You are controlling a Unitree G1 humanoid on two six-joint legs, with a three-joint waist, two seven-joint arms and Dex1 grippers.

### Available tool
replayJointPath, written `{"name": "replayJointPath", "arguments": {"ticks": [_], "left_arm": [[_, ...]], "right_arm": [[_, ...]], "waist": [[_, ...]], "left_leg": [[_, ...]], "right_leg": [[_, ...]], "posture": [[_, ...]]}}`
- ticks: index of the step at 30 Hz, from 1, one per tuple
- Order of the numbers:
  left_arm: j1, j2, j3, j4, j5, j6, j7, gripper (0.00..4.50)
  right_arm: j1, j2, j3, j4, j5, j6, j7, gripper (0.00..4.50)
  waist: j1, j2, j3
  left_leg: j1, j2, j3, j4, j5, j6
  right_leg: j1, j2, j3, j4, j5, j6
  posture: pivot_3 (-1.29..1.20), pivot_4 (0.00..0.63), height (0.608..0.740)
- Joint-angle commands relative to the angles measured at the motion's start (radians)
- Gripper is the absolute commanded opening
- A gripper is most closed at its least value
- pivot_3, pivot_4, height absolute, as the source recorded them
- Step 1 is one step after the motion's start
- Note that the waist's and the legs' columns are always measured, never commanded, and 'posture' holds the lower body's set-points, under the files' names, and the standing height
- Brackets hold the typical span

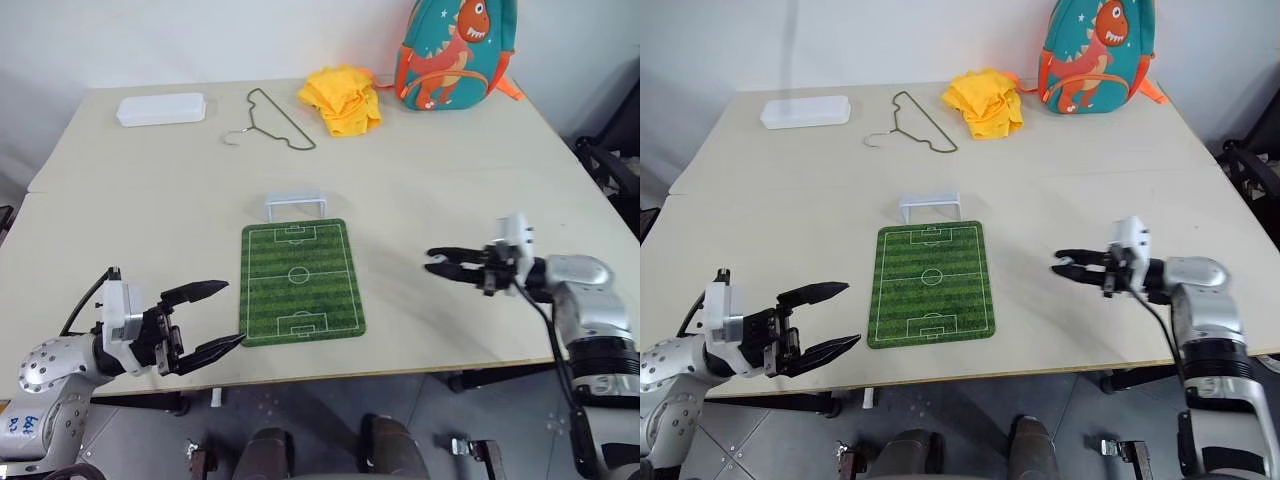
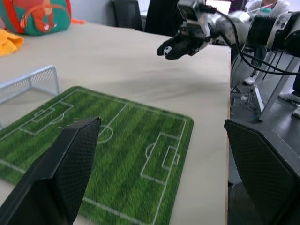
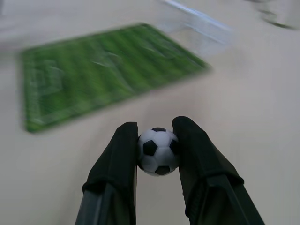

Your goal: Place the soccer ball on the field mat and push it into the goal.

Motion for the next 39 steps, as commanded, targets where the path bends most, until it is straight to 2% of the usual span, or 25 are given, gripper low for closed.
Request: {"name": "replayJointPath", "arguments": {"ticks": [1,3,6,8,11,21,37,39], "left_arm": [[0.082,0.002,0.050,0.015,0.027,-0.051,-0.022,4.50],[0.129,-0.007,0.059,0.014,0.032,-0.062,-0.019,4.50],[0.163,-0.016,0.063,-0.004,0.029,-0.067,-0.004,4.50],[0.182,-0.023,0.062,-0.021,0.030,-0.069,0.009,4.50],[0.209,-0.034,0.058,-0.055,0.029,-0.071,0.028,4.50],[0.248,-0.039,0.067,-0.128,0.007,-0.065,0.067,4.50],[0.222,-0.033,0.060,-0.140,-0.003,-0.049,0.089,4.50],[0.216,-0.031,0.062,-0.137,-0.004,-0.045,0.089,4.50]], "right_arm": [[-0.021,0.105,0.167,-0.222,-0.024,0.098,-0.049,0.85],[-0.023,0.174,0.250,-0.285,-0.051,0.128,-0.087,0.85],[-0.019,0.224,0.314,-0.312,-0.087,0.138,-0.124,0.85],[-0.019,0.252,0.363,-0.291,-0.132,0.102,-0.145,0.85],[-0.022,0.294,0.407,-0.236,-0.183,0.066,-0.179,0.85],[-0.060,0.317,0.399,-0.102,-0.216,-0.012,-0.180,0.85],[-0.071,0.341,0.400,-0.042,-0.232,0.001,-0.197,0.85],[-0.067,0.343,0.399,-0.044,-0.231,0.002,-0.201,1.58]], "waist": [[0.000,0.000,0.000],[0.001,0.000,0.000],[0.014,0.000,0.000],[0.025,0.000,0.000],[0.024,-0.001,-0.001],[0.020,-0.001,-0.001],[0.000,-0.001,-0.001],[0.000,-0.001,-0.001]], "left_leg": [[0.000,0.002,0.000,0.000,-0.001,-0.001],[-0.002,0.003,0.000,0.000,-0.003,-0.002],[-0.009,0.004,0.000,0.002,-0.003,-0.002],[-0.016,0.004,0.000,0.007,-0.004,-0.001],[-0.017,0.003,0.001,0.013,-0.006,0.000],[-0.016,0.006,0.003,0.015,-0.006,-0.001],[-0.016,0.007,0.004,0.015,-0.007,-0.001],[-0.016,0.007,0.004,0.014,-0.007,-0.001]], "right_leg": [[-0.001,0.002,0.000,0.000,0.000,0.000],[-0.003,0.004,0.000,0.000,0.000,-0.001],[-0.011,0.005,0.001,0.002,0.000,-0.001],[-0.016,0.005,0.001,0.003,0.000,-0.002],[-0.015,0.005,0.001,0.003,0.000,-0.002],[-0.017,0.007,0.003,0.008,0.001,-0.004],[-0.017,0.008,0.003,0.009,0.000,-0.004],[-0.017,0.008,0.003,0.009,0.000,-0.004]], "posture": [[0.00,0.150,0.740],[0.00,0.150,0.740],[0.00,0.150,0.740],[0.00,0.150,0.740],[0.00,0.150,0.740],[0.00,0.150,0.740],[0.00,0.150,0.740],[0.00,0.150,0.740]]}}
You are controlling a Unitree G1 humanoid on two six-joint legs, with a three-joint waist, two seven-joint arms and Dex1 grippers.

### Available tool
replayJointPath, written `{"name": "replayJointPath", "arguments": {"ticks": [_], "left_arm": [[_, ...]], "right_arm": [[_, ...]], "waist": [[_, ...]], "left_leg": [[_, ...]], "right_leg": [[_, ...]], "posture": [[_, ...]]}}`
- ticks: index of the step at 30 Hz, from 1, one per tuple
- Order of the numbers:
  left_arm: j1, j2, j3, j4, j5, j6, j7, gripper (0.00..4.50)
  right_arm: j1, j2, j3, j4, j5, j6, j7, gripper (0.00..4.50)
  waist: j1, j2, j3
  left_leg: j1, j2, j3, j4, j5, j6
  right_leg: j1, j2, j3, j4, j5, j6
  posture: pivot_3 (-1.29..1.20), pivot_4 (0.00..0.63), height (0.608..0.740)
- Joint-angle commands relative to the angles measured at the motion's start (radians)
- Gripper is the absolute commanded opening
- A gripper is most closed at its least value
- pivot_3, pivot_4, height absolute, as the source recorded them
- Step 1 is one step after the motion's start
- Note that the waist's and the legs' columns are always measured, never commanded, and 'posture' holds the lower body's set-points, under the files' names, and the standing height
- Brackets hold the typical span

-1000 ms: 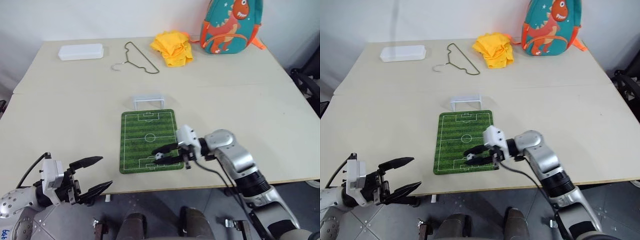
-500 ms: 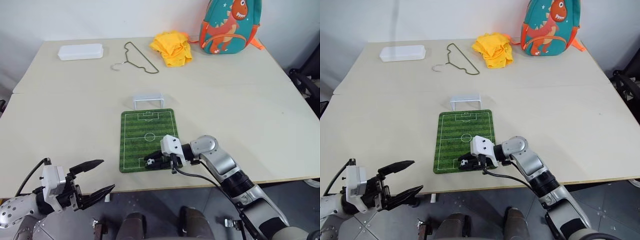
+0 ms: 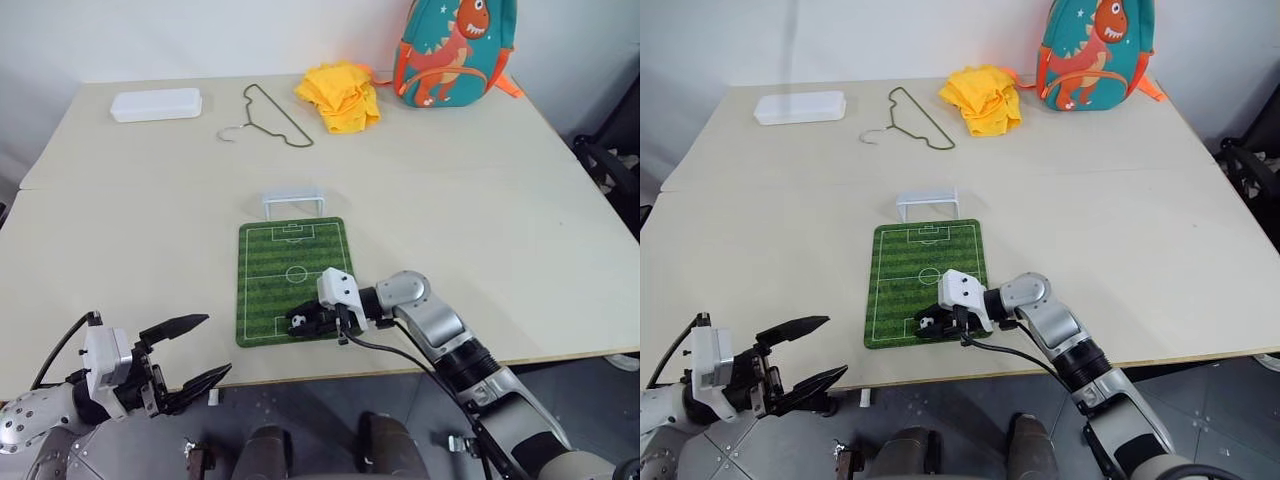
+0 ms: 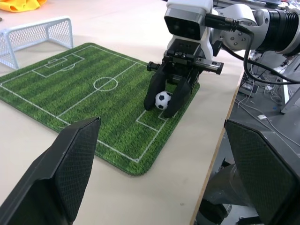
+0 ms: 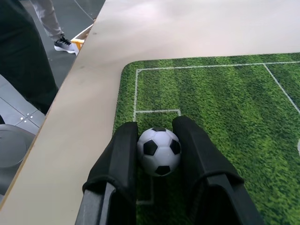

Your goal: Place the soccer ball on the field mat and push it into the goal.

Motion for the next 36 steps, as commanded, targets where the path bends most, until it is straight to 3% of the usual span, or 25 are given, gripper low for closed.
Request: {"name": "replayJointPath", "arguments": {"ticks": [1,8,19,27,31,36], "left_arm": [[-0.003,0.006,0.019,-0.027,-0.025,0.001,0.003,4.50],[-0.002,0.002,0.017,-0.026,-0.026,0.006,0.000,4.50],[-0.011,-0.004,0.002,-0.021,-0.030,0.006,0.001,4.50],[-0.014,-0.005,0.015,0.006,-0.029,-0.003,-0.014,4.50],[-0.003,-0.003,0.020,0.011,-0.027,-0.006,-0.025,4.50],[0.037,0.007,0.039,0.009,-0.032,0.001,-0.050,4.50]], "right_arm": [[-0.001,0.009,-0.011,-0.018,0.005,0.003,-0.002,1.85],[0.006,0.018,-0.016,-0.023,0.007,-0.053,0.000,4.11],[0.015,0.026,-0.057,-0.066,0.094,-0.071,0.054,4.11],[0.035,-0.083,-0.137,-0.172,0.195,-0.035,0.159,4.11],[0.115,-0.157,-0.105,-0.257,0.179,0.003,0.173,3.26],[0.250,-0.175,-0.050,-0.361,0.119,0.024,0.098,1.53]], "waist": [[0.000,0.000,0.000],[0.000,0.000,0.000],[0.000,0.000,0.000],[0.003,0.000,0.000],[0.002,0.000,0.000],[-0.002,0.000,0.000]], "left_leg": [[0.000,0.000,0.000,0.000,0.000,0.000],[0.000,0.000,0.000,0.000,0.000,0.000],[0.000,0.000,0.000,0.000,0.000,0.000],[0.000,0.000,0.000,0.000,0.000,0.000],[0.000,0.000,0.000,0.000,-0.001,0.000],[0.000,0.002,0.002,0.000,-0.002,-0.001]], "right_leg": [[0.000,0.000,0.000,0.000,0.000,0.000],[0.000,0.000,0.000,0.000,0.000,0.000],[0.000,0.000,0.000,0.000,0.000,0.000],[0.000,0.000,0.000,0.000,0.000,0.000],[0.000,0.000,0.000,0.000,0.000,0.000],[0.000,0.001,0.000,0.000,0.000,-0.001]], "posture": [[0.00,0.150,0.740],[0.00,0.150,0.740],[0.00,0.150,0.740],[0.00,0.150,0.740],[0.00,0.150,0.740],[0.00,0.150,0.740]]}}
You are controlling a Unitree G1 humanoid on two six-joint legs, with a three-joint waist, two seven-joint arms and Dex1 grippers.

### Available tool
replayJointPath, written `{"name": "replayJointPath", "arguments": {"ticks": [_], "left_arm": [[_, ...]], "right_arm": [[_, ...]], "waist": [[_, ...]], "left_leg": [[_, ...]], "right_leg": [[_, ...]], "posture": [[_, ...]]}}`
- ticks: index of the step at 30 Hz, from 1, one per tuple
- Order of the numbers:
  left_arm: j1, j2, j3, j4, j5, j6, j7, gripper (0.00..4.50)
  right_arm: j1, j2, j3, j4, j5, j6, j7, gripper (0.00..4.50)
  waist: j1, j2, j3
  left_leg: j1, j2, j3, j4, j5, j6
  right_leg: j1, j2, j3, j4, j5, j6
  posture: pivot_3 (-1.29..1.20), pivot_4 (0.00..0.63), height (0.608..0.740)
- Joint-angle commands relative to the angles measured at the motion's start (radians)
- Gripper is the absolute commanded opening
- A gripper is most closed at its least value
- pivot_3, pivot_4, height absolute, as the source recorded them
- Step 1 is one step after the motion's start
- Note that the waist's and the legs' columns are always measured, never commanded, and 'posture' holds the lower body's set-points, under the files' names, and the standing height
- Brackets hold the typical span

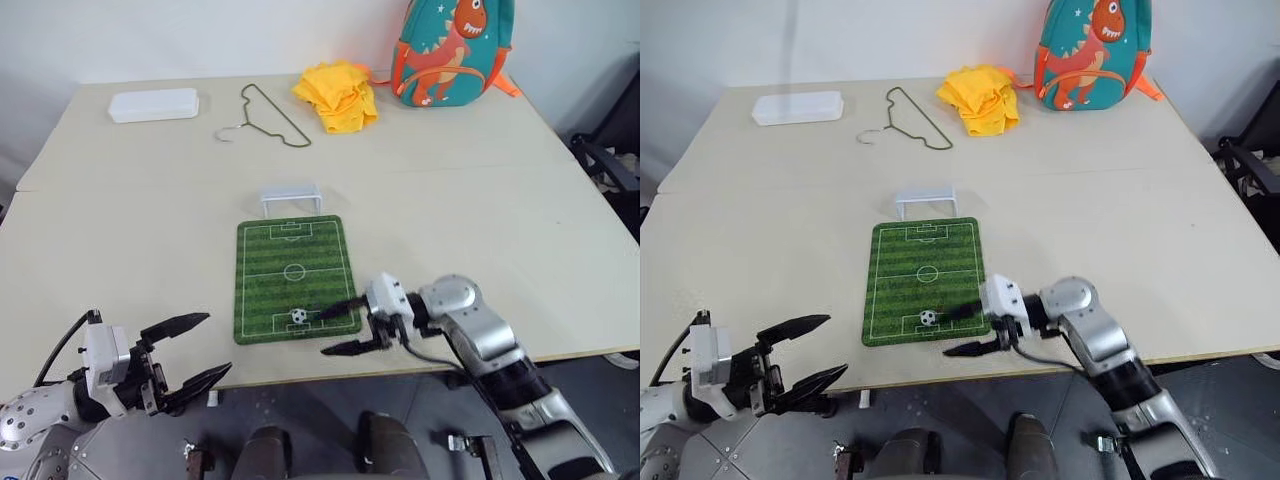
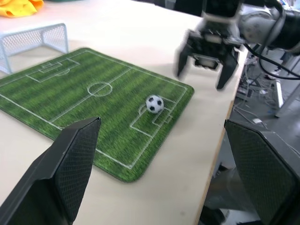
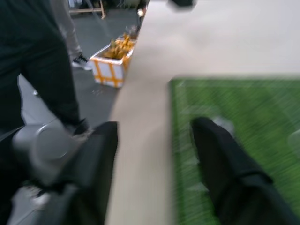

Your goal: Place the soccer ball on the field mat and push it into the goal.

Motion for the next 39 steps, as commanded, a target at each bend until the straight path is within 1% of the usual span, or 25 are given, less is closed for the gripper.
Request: {"name": "replayJointPath", "arguments": {"ticks": [1,4,5,9,17,21,27,30,34,36,39], "left_arm": [[0.027,0.014,0.041,-0.004,-0.022,-0.004,-0.019,4.50],[0.039,0.017,0.051,-0.006,-0.025,-0.001,-0.026,4.50],[0.040,0.017,0.054,-0.006,-0.025,-0.001,-0.027,4.50],[0.047,0.013,0.063,-0.009,-0.021,-0.003,-0.022,4.50],[0.053,-0.006,0.072,-0.008,-0.009,-0.019,0.001,4.50],[0.059,-0.013,0.069,-0.018,-0.006,-0.023,0.010,4.50],[0.058,-0.029,0.073,-0.028,-0.007,-0.027,0.045,4.50],[0.039,-0.081,0.100,-0.038,-0.024,-0.030,0.134,4.50],[0.001,-0.131,0.143,-0.026,0.003,-0.048,0.247,4.50],[-0.017,-0.137,0.164,-0.010,0.035,-0.051,0.304,4.50],[-0.025,-0.133,0.168,-0.009,0.055,-0.047,0.340,4.50]], "right_arm": [[0.030,0.008,0.035,-0.086,-0.023,0.015,-0.046,1.19],[0.042,0.047,0.057,-0.092,-0.045,0.020,-0.105,0.09],[0.034,0.062,0.060,-0.085,-0.055,0.018,-0.123,0.04],[-0.015,0.109,0.061,-0.048,-0.066,0.023,-0.160,0.04],[-0.084,0.134,0.090,0.042,-0.095,0.019,-0.157,0.04],[-0.136,0.175,0.087,0.117,-0.120,0.004,-0.185,0.04],[-0.243,0.242,0.029,0.296,-0.185,-0.058,-0.328,0.04],[-0.320,0.259,-0.022,0.380,-0.207,-0.058,-0.421,0.04],[-0.354,0.261,-0.073,0.414,-0.217,-0.068,-0.487,0.04],[-0.342,0.246,-0.098,0.382,-0.208,-0.057,-0.498,0.04],[-0.296,0.220,-0.123,0.307,-0.171,-0.046,-0.467,0.04]], "waist": [[0.000,0.000,0.000],[0.001,0.000,0.000],[0.002,0.000,0.000],[0.002,0.000,0.000],[0.001,0.000,0.000],[0.000,0.000,0.000],[-0.001,0.000,0.000],[-0.001,0.000,0.000],[0.001,0.000,0.000],[0.000,0.000,0.000],[0.000,0.000,0.000]], "left_leg": [[0.000,0.000,0.001,0.000,0.000,0.000],[0.001,0.001,0.002,0.002,0.000,0.000],[0.001,0.001,0.002,0.002,0.000,0.000],[0.001,0.001,0.002,0.002,0.000,0.000],[0.001,0.002,0.002,0.002,-0.001,0.000],[0.001,0.002,0.002,0.002,-0.001,0.000],[0.001,0.003,0.002,0.002,-0.001,0.000],[0.000,0.003,0.003,0.002,-0.001,0.000],[0.000,0.003,0.003,0.002,-0.001,-0.001],[0.000,0.003,0.003,0.002,-0.001,-0.001],[0.000,0.003,0.004,0.002,-0.001,-0.001]], "right_leg": [[0.000,0.000,0.000,0.000,0.000,0.000],[0.000,0.000,0.000,0.000,0.000,-0.001],[0.000,0.000,0.000,0.001,0.000,-0.001],[-0.001,0.000,0.000,0.001,-0.001,-0.002],[-0.001,0.000,0.000,0.001,-0.001,-0.002],[-0.001,0.001,0.000,0.002,-0.001,-0.002],[-0.002,0.001,0.000,0.004,-0.001,-0.002],[-0.003,0.001,0.001,0.004,-0.001,-0.002],[-0.004,0.001,0.000,0.005,-0.001,-0.002],[-0.004,0.001,0.000,0.005,-0.001,-0.002],[-0.004,0.001,0.000,0.005,-0.001,-0.002]], "posture": [[0.00,0.150,0.740],[0.00,0.150,0.740],[0.00,0.150,0.740],[0.00,0.150,0.740],[0.00,0.150,0.740],[0.00,0.150,0.740],[0.00,0.150,0.740],[0.00,0.150,0.740],[0.00,0.150,0.740],[0.00,0.150,0.740],[0.00,0.150,0.740]]}}
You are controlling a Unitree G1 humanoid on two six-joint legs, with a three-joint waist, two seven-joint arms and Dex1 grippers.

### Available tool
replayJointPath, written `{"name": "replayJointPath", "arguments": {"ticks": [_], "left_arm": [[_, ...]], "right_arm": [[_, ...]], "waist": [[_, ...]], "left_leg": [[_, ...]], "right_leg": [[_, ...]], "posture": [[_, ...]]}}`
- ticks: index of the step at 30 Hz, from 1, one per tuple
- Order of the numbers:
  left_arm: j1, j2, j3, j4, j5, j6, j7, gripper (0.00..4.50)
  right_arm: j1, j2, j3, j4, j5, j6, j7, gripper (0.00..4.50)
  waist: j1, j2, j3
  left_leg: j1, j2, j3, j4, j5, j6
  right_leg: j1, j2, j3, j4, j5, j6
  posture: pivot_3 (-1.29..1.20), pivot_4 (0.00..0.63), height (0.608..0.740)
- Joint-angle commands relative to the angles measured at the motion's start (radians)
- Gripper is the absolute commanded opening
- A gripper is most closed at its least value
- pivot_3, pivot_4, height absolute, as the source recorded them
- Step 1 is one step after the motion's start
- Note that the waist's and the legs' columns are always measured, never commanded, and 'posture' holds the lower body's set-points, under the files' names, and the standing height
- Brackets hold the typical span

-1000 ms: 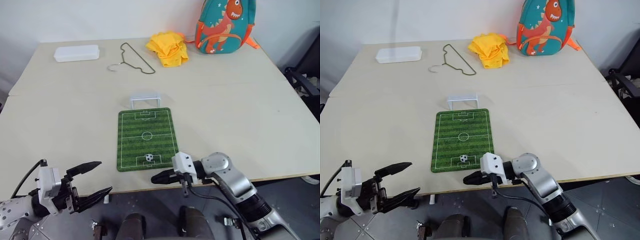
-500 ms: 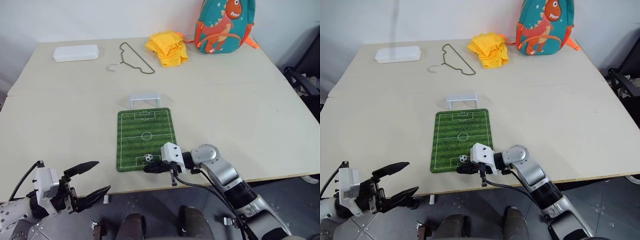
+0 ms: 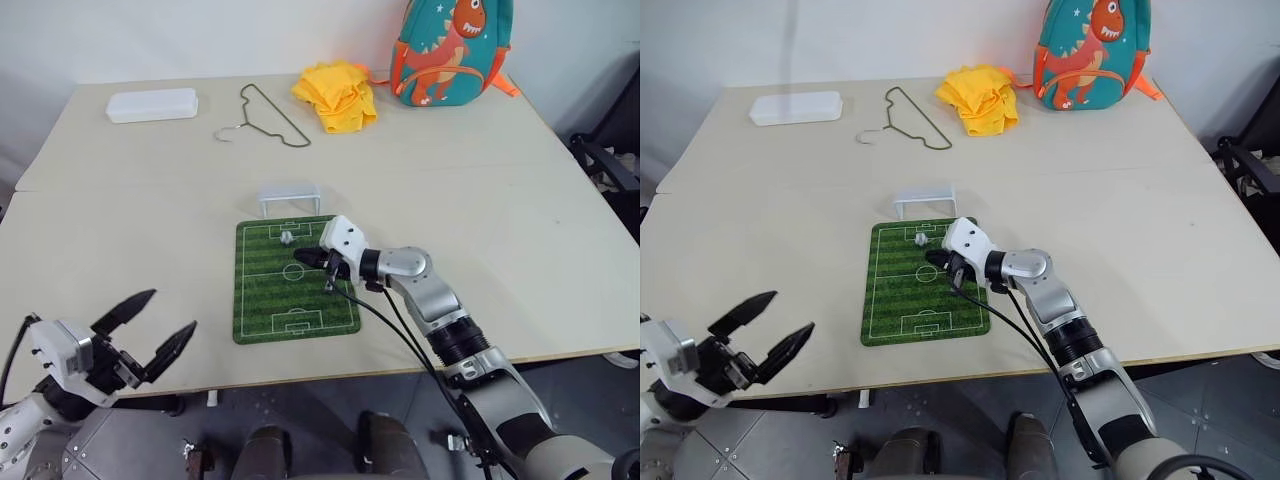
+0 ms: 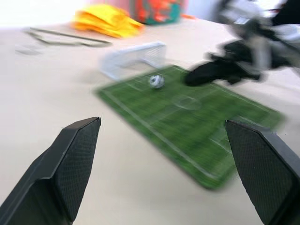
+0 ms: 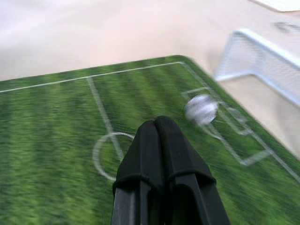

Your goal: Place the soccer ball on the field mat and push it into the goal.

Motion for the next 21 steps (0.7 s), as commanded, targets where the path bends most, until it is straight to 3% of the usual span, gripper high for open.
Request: {"name": "replayJointPath", "arguments": {"ticks": [1,5,11,14,21], "left_arm": [[0.006,0.008,0.017,-0.009,0.033,-0.013,0.034,4.50],[0.005,0.029,-0.008,-0.010,0.066,-0.018,0.023,4.50],[-0.007,0.046,-0.022,0.020,0.109,-0.042,0.012,4.50],[-0.014,0.055,-0.020,0.036,0.116,-0.055,0.002,4.50],[0.005,0.065,-0.009,0.035,0.138,-0.076,-0.007,4.50]], "right_arm": [[0.070,-0.040,-0.051,-0.133,0.086,-0.002,0.061,0.04],[0.218,-0.166,-0.150,-0.263,0.230,-0.032,0.220,0.04],[0.341,-0.359,-0.343,-0.200,0.365,-0.105,0.397,0.04],[0.389,-0.441,-0.429,-0.151,0.392,-0.135,0.451,0.61],[0.466,-0.508,-0.527,-0.112,0.397,-0.209,0.479,3.04]], "waist": [[0.000,0.000,0.000],[0.006,0.000,0.000],[0.006,-0.001,0.000],[0.002,-0.001,0.000],[0.003,-0.001,0.000]], "left_leg": [[0.000,0.000,0.000,0.000,0.000,0.000],[-0.001,0.000,0.001,0.000,-0.002,0.001],[0.001,0.001,0.005,0.001,-0.002,0.002],[0.002,0.001,0.006,0.001,-0.002,0.002],[0.002,0.001,0.008,0.001,-0.003,0.003]], "right_leg": [[0.000,0.000,0.000,0.000,0.000,0.000],[0.000,0.000,0.000,-0.002,0.000,0.000],[0.001,0.000,0.000,-0.003,0.000,0.000],[0.000,0.000,0.000,-0.003,0.000,0.000],[0.001,0.000,0.001,-0.003,0.000,0.000]], "posture": [[0.00,0.150,0.740],[0.00,0.150,0.740],[0.00,0.150,0.740],[0.00,0.150,0.740],[0.00,0.150,0.740]]}}
